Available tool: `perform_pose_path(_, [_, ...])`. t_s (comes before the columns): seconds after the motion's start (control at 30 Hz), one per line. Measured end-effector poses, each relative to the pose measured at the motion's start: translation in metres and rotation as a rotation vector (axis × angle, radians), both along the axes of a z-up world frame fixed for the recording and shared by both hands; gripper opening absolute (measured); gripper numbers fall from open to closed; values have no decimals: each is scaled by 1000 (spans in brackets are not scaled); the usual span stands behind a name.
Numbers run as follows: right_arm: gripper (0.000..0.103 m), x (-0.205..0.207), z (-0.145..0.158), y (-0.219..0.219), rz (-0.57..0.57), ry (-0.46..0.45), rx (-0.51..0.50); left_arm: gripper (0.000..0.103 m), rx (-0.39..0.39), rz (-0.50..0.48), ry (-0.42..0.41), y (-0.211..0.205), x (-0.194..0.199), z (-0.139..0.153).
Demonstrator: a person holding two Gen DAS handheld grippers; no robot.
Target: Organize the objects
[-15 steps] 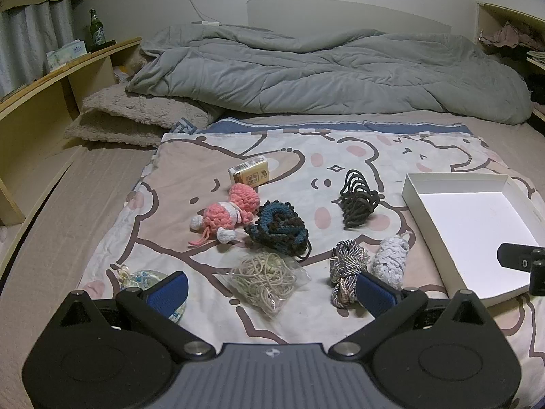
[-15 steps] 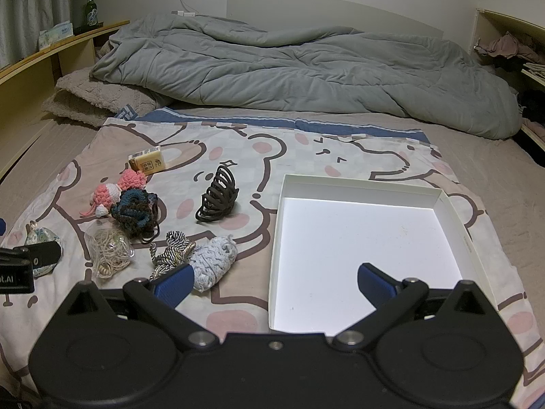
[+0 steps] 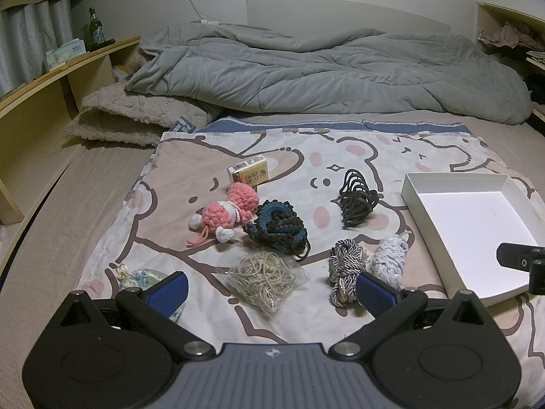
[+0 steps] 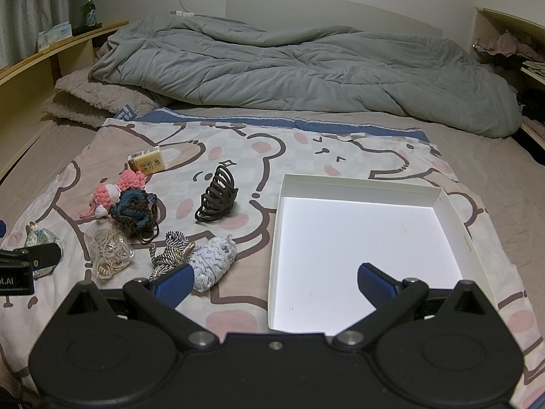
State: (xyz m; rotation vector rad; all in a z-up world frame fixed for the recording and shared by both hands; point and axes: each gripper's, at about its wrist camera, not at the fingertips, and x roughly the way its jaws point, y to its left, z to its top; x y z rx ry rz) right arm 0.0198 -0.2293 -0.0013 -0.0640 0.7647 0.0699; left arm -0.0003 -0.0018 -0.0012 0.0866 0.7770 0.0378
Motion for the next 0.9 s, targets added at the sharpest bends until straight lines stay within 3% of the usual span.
perform_pose_path(0.9, [103, 0, -2, 1, 0, 2, 3, 103, -3, 4, 2, -1, 0, 0])
